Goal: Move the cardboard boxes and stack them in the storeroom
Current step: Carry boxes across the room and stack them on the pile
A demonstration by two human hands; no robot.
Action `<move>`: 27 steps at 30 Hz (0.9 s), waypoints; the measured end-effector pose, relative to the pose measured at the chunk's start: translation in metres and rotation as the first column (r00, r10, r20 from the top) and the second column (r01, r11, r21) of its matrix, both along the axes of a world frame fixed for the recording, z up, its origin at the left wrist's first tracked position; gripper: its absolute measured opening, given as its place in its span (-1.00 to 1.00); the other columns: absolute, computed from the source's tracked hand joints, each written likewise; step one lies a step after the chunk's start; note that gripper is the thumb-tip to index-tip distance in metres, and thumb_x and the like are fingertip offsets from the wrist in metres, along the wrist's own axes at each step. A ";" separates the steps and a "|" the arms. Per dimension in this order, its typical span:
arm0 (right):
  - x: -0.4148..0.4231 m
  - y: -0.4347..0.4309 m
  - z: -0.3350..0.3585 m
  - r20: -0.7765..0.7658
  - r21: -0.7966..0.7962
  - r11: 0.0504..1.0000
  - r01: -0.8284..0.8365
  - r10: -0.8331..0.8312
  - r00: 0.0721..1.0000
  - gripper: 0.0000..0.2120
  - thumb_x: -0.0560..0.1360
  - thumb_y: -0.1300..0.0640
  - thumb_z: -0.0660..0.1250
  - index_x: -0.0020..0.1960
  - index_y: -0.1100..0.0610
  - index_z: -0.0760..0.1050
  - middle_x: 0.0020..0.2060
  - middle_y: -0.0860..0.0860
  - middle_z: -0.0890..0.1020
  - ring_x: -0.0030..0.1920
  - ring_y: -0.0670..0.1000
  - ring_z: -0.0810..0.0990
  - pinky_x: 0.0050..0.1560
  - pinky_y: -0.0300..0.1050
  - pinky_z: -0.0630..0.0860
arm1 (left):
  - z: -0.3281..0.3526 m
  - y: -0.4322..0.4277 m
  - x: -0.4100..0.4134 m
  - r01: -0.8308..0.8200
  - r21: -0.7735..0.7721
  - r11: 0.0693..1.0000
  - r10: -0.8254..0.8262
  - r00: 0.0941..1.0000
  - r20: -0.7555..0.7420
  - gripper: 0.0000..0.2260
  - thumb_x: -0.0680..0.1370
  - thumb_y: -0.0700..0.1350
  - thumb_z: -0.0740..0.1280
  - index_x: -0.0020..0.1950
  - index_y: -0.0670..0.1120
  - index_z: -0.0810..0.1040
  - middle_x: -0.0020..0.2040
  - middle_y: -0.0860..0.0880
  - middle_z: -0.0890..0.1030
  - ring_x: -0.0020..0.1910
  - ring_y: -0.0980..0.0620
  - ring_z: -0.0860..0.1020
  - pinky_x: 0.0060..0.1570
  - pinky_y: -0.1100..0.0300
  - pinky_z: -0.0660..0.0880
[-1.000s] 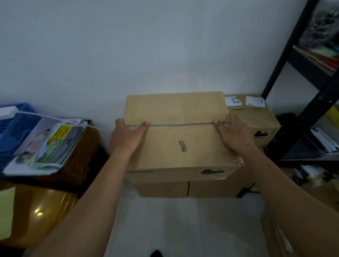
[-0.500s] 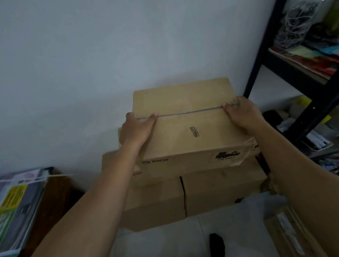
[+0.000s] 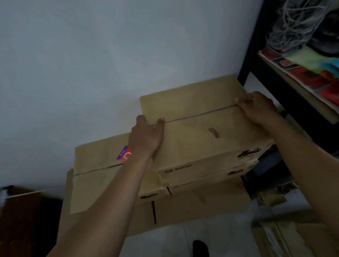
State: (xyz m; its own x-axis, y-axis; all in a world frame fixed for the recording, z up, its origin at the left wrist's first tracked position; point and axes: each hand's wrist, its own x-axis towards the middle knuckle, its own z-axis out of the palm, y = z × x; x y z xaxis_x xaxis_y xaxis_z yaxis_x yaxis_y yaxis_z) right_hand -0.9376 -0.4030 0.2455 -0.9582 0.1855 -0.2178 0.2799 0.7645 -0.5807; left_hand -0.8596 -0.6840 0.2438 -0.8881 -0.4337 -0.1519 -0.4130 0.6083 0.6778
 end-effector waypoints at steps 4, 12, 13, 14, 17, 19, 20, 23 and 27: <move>-0.003 0.007 -0.015 -0.062 -0.016 0.999 0.030 -0.031 0.998 -0.34 0.54 -0.27 0.14 0.43 0.18 0.29 0.30 0.22 0.46 0.23 0.23 0.48 0.02 -0.05 0.39 | -0.003 0.009 0.001 0.006 -0.063 0.998 -0.009 0.999 -0.034 -0.56 0.59 0.17 0.23 0.35 -0.06 0.40 0.29 -0.08 0.53 0.27 -0.15 0.47 -0.05 0.18 0.26; 0.003 0.003 -0.015 -0.164 0.114 0.992 0.054 -0.035 0.986 -0.41 0.58 -0.20 0.12 0.36 0.25 0.33 0.24 0.26 0.50 0.19 0.26 0.51 0.04 -0.01 0.42 | -0.009 0.015 0.003 -0.007 -0.121 0.993 0.000 0.999 -0.053 -0.51 0.59 0.22 0.18 0.43 -0.03 0.34 0.32 -0.06 0.51 0.29 -0.16 0.47 0.08 0.11 0.36; 0.004 0.002 -0.015 -0.173 0.125 0.991 0.050 -0.028 0.985 -0.42 0.58 -0.19 0.11 0.36 0.26 0.33 0.26 0.26 0.49 0.20 0.27 0.49 0.09 0.02 0.42 | -0.011 0.015 0.003 -0.004 -0.104 0.995 -0.002 0.999 -0.053 -0.49 0.59 0.22 0.17 0.44 -0.03 0.33 0.33 -0.07 0.51 0.30 -0.17 0.46 0.12 0.10 0.37; 0.006 -0.001 -0.012 -0.176 0.136 0.990 0.045 -0.021 0.984 -0.42 0.59 -0.17 0.11 0.38 0.26 0.31 0.29 0.26 0.46 0.24 0.27 0.47 0.15 0.07 0.41 | -0.012 0.016 0.004 0.002 -0.071 0.997 -0.006 0.999 -0.051 -0.47 0.60 0.21 0.16 0.48 -0.04 0.28 0.36 -0.07 0.49 0.32 -0.18 0.44 0.16 0.08 0.36; 0.017 -0.013 -0.005 -0.151 0.226 0.974 -0.017 0.052 0.987 -0.42 0.59 -0.10 0.10 0.48 0.24 0.18 0.42 0.25 0.29 0.39 0.28 0.29 0.36 0.17 0.27 | -0.016 0.020 0.005 0.020 0.088 0.996 -0.016 0.999 -0.046 -0.39 0.62 0.17 0.14 0.58 -0.08 0.05 0.47 -0.09 0.36 0.42 -0.17 0.35 0.30 0.06 0.29; 0.026 -0.023 -0.002 -0.115 0.299 0.948 -0.106 0.146 0.983 -0.43 0.59 -0.10 0.07 0.48 0.22 0.18 0.50 0.22 0.17 0.49 0.26 0.11 0.48 0.16 0.04 | -0.017 0.021 0.007 0.036 0.133 0.990 -0.026 0.997 -0.073 -0.35 0.61 0.16 0.16 0.58 -0.12 0.03 0.51 -0.10 0.29 0.46 -0.14 0.29 0.39 0.02 0.26; 0.032 -0.029 -0.001 -0.106 0.314 0.938 -0.146 0.188 0.976 -0.46 0.57 -0.12 0.05 0.40 0.20 0.29 0.49 0.21 0.20 0.50 0.25 0.09 0.49 0.17 -0.01 | -0.016 0.020 0.008 0.042 0.132 0.990 -0.030 0.995 -0.095 -0.34 0.59 0.17 0.18 0.57 -0.13 0.07 0.51 -0.11 0.30 0.46 -0.13 0.29 0.40 -0.01 0.26; 0.051 -0.051 0.005 -0.156 0.229 0.953 -0.200 0.238 0.959 -0.60 0.49 -0.17 -0.01 -0.06 0.11 0.42 0.16 0.17 0.49 0.27 0.24 0.38 0.36 0.19 0.24 | -0.011 0.018 0.014 0.083 0.073 0.994 -0.072 0.987 -0.142 -0.38 0.59 0.16 0.19 0.55 -0.15 0.17 0.52 -0.11 0.27 0.49 -0.10 0.24 0.44 -0.02 0.22; 0.082 -0.079 0.019 -0.144 0.150 0.956 -0.250 0.272 0.951 -0.59 0.61 -0.08 0.10 0.16 0.23 0.52 0.17 0.15 0.55 0.21 0.17 0.47 0.24 0.06 0.39 | -0.005 0.015 0.024 0.195 -0.009 0.981 -0.195 0.975 -0.103 -0.37 0.61 0.17 0.17 0.57 -0.13 0.13 0.58 -0.10 0.12 0.55 -0.03 0.10 0.44 0.12 0.11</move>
